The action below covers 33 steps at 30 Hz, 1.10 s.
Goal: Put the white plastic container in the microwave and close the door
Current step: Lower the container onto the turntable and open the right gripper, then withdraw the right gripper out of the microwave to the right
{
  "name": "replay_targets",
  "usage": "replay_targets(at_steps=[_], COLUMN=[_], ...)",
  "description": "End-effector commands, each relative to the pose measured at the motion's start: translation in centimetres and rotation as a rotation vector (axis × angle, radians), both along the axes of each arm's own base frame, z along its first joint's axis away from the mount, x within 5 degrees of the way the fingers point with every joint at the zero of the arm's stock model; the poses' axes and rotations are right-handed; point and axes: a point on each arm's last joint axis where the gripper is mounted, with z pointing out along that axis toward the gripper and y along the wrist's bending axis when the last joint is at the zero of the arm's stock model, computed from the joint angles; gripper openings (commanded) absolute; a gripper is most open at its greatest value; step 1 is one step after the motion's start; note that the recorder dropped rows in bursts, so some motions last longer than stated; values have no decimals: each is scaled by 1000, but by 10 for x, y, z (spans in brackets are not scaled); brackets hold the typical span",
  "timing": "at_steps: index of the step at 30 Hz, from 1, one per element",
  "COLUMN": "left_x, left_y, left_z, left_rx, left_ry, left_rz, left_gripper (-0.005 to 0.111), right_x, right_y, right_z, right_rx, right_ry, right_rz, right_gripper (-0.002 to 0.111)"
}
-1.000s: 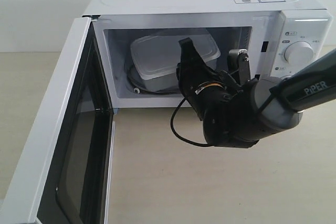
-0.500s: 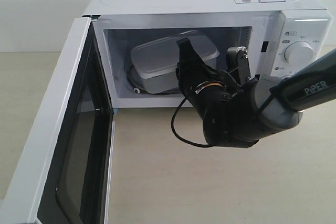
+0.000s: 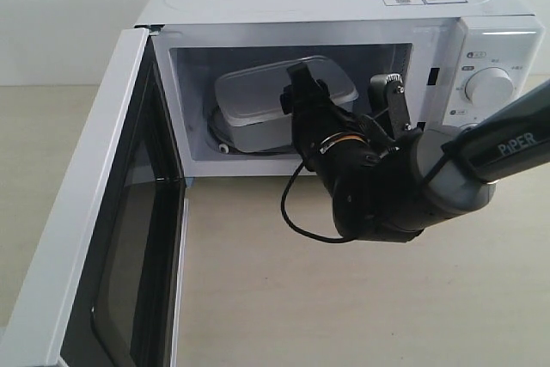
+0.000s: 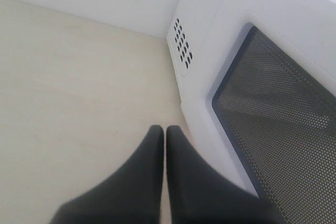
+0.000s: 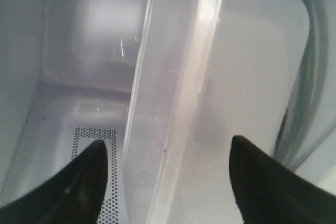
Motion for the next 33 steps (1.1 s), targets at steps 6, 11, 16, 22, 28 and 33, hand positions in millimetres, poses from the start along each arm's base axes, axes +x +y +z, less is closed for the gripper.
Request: replay_targets(at_steps=[6, 11, 16, 22, 28, 33], left_x=[0, 0, 0, 0, 0, 0], left_y=[0, 0, 0, 0, 0, 0], left_z=[-1, -1, -1, -1, -1, -1], left_rx=[-5, -5, -5, -5, -5, -5], left_ry=[0, 0, 0, 0, 0, 0], left_rz=[2, 2, 2, 2, 2, 2], left_gripper=[4, 4, 4, 4, 4, 4], right_x=[-19, -38, -48, -43, -7, 13], right_y=[-15, -21, -12, -7, 12, 15], right_z=[2, 12, 23, 2, -23, -22], right_rx=[-59, -246, -804, -1213, -1253, -1264], right_ry=[-25, -92, -245, -359, -365, -308], right_rz=[18, 134, 400, 495, 435, 340], right_gripper=[63, 63, 47, 0, 0, 0])
